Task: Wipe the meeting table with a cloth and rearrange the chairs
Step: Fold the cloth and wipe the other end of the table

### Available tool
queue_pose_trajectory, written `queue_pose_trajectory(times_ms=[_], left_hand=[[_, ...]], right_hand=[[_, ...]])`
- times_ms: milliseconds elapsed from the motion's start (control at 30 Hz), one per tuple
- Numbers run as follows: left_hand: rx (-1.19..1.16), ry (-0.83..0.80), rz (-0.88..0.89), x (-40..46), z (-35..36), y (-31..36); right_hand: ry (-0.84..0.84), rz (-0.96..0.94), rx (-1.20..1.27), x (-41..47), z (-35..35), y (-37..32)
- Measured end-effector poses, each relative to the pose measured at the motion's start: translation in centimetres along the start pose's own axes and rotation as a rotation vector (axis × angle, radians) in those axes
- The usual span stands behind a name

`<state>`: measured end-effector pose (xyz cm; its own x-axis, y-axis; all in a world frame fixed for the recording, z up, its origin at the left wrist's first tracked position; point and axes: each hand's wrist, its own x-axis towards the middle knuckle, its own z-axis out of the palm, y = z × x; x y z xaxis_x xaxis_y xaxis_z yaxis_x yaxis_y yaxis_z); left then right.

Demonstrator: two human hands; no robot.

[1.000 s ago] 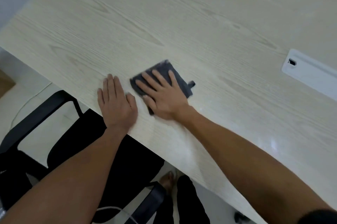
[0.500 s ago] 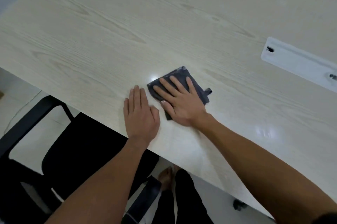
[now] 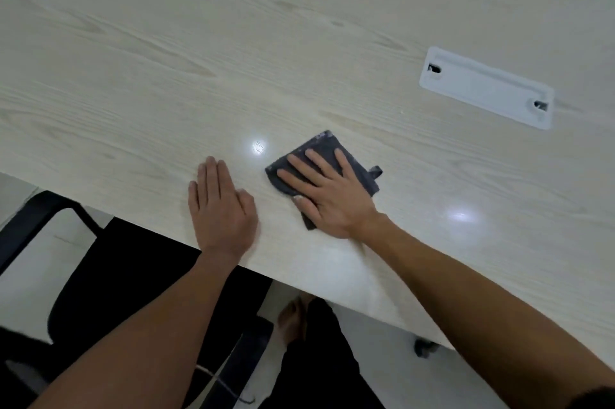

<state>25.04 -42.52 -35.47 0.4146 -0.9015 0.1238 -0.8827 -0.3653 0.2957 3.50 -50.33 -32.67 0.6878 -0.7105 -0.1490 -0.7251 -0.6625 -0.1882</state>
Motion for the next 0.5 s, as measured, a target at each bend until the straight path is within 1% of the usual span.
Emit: queue_pose_trajectory(times_ms=[33, 100, 167, 200, 233, 300, 367, 400, 433, 500], left_hand=[[-0.003, -0.006, 0.019, -0.3, -0.2, 0.5], [-0.013, -0.022, 0.082, -1.0, -0.5, 1.6], [-0.008, -0.036, 0.135, -1.9, -0.2, 2.6], [-0.006, -0.042, 0.146, -2.4, 0.1, 3.1], [-0.005, -0.049, 0.145, -2.7, 0.3, 3.5], [0.0, -0.053, 0.137, -3.1, 0.7, 4.0], [0.009, -0.069, 0.14, -3.2, 0.9, 4.5], [0.014, -0.077, 0.147, -3.2, 1.0, 4.7], [0.019, -0.08, 0.156, -3.4, 1.1, 4.8], [0.027, -0.079, 0.164, -3.4, 1.3, 5.1]], right_hand=[[0.015, 0.052, 0.008, -0.3, -0.5, 2.0], [0.056, 0.219, 0.047, 1.9, -1.6, 4.9], [0.073, 0.381, 0.101, 6.1, -2.4, 4.7], [0.08, 0.412, 0.111, 7.5, -2.4, 3.4], [0.087, 0.398, 0.115, 8.2, -2.1, 1.8], [0.071, 0.224, 0.082, 6.0, -0.8, -0.7], [0.041, 0.064, 0.033, 0.8, 0.4, -0.4], [0.02, 0.037, 0.021, -1.5, 0.5, 0.7], [0.014, 0.052, 0.014, -3.0, 0.4, 2.2], [0.042, 0.175, 0.02, -3.1, -0.5, 5.5]])
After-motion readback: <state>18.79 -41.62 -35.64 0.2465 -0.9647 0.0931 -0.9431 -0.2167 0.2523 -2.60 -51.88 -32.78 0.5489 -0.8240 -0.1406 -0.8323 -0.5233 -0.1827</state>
